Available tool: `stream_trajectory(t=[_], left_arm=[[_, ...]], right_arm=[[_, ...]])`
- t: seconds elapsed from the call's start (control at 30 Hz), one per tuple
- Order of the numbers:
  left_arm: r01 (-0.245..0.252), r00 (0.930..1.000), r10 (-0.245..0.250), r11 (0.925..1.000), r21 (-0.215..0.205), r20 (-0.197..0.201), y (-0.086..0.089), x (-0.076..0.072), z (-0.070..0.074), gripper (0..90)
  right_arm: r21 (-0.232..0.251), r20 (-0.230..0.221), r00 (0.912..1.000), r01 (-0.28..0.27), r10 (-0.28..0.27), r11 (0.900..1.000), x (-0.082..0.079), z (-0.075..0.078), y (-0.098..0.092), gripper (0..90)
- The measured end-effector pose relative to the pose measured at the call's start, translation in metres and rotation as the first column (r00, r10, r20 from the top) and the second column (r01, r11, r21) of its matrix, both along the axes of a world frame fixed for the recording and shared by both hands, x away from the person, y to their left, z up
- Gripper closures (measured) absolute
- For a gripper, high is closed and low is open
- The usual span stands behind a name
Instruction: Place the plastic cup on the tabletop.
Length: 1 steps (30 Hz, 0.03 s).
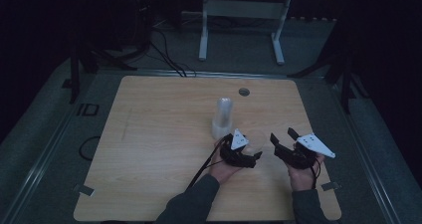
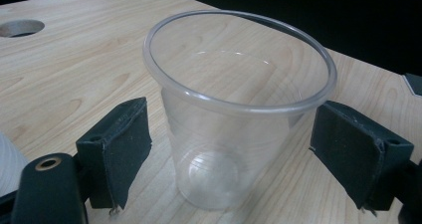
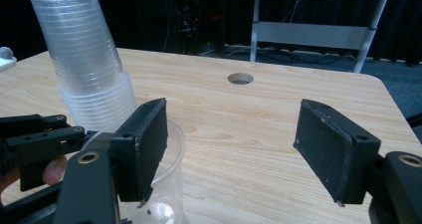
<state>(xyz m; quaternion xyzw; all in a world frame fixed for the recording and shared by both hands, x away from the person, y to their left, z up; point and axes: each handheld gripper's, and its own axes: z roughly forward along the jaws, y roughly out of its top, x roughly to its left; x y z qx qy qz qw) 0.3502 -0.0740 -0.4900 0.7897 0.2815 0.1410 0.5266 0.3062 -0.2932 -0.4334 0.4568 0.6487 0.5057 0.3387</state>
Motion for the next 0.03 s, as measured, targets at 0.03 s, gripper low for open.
stream_trajectory(t=[0.03], left_arm=[[-0.001, 1.0, 0.001, 1.0, 0.003, -0.001, 0.0007, -0.0004, -0.0002, 15.6]], right_arm=[[0.0, 0.001, 1.0, 0.0, 0.0, 1.0, 0.0002, 0.0001, -0.0002, 28.6]])
